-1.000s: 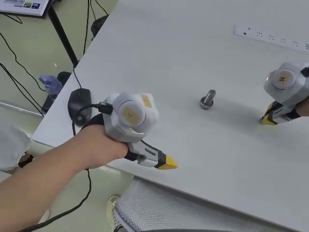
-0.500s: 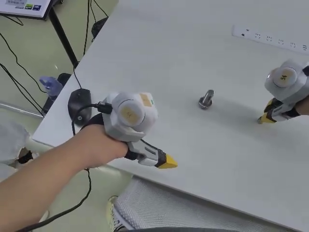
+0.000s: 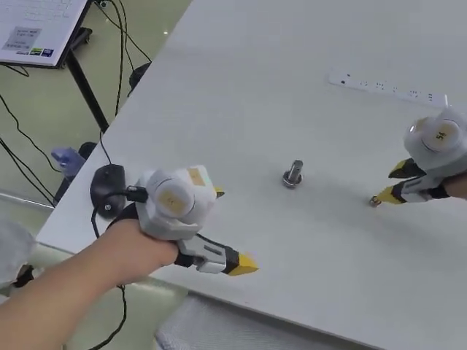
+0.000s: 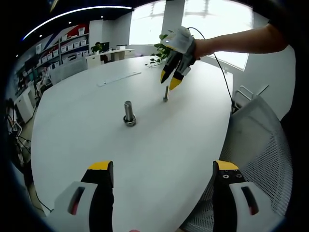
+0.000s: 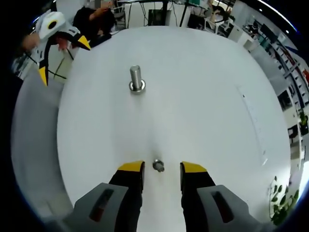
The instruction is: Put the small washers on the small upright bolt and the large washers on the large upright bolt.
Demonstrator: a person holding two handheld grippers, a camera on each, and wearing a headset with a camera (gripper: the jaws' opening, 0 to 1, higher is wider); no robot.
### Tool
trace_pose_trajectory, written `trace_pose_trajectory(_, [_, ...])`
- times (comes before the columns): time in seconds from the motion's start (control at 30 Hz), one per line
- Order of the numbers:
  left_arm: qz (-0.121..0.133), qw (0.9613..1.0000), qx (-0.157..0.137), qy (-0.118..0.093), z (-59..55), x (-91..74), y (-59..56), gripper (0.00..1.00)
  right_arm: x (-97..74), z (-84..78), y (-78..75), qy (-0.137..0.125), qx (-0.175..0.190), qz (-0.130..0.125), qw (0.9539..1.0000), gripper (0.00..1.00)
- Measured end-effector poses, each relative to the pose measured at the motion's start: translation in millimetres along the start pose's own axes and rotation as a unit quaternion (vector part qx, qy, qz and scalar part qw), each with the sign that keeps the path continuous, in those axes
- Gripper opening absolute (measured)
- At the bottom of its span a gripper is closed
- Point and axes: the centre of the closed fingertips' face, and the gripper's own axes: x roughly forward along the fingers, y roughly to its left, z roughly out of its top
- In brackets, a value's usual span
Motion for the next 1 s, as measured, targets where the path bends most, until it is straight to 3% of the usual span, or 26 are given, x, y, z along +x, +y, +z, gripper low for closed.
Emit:
trace_pose_trajectory(0.17, [0.012,0.9998,0.000,-0.015,10.0,-1.4,-0.1,0.85,-18.7,-5.8,-2.0,-0.054,0.046,-0.017,0.9973,0.37])
trace_pose_trajectory(0.23, [0.019,0.9991,-0.003,-0.038,19.3,-4.0,0.8,0.84,-31.2,-3.4,2.7,-0.082,0.066,-0.024,0.9942,0.38])
trace_pose_trajectory(0.3, [0.027,0.9969,-0.036,-0.065,30.0,-8.4,4.4,0.86,-42.2,-3.8,6.8,-0.102,0.080,-0.033,0.9910,0.39])
trace_pose_trajectory(0.43, [0.039,0.9970,-0.031,-0.060,33.5,-13.3,7.5,0.88,-56.5,-6.4,17.1,-0.132,0.105,-0.043,0.9846,0.42])
trace_pose_trajectory(0.5, [0.043,0.9964,-0.034,-0.064,35.8,-15.6,7.0,0.88,-62.5,-5.4,19.6,-0.152,0.123,-0.052,0.9793,0.45])
trace_pose_trajectory(0.6, [0.047,0.9952,-0.052,-0.069,35.0,-17.6,8.9,0.89,-76.1,-4.7,22.9,-0.194,0.153,-0.064,0.9668,0.50])
trace_pose_trajectory(0.67, [0.049,0.9943,-0.057,-0.075,37.0,-20.8,8.4,0.89,-82.9,-3.8,30.4,-0.221,0.179,-0.054,0.9572,0.54])
trace_pose_trajectory(0.77, [0.057,0.9934,-0.055,-0.083,42.2,-27.9,6.0,0.87,-90.4,-6.5,41.7,-0.240,0.183,-0.051,0.9520,0.56])
trace_pose_trajectory(0.83, [0.059,0.9928,-0.059,-0.086,42.9,-29.9,5.5,0.88,-90.2,-11.7,50.9,-0.239,0.189,-0.048,0.9513,0.57])
trace_pose_trajectory(0.93, [0.060,0.9930,-0.059,-0.083,40.4,-30.8,2.3,0.88,-92.5,-15.0,61.2,-0.256,0.213,-0.046,0.9418,0.59])
trace_pose_trajectory(1.0, [0.060,0.9919,-0.067,-0.090,41.4,-32.8,-1.0,0.88,-93.9,-17.7,66.4,-0.261,0.215,-0.049,0.9397,0.61])
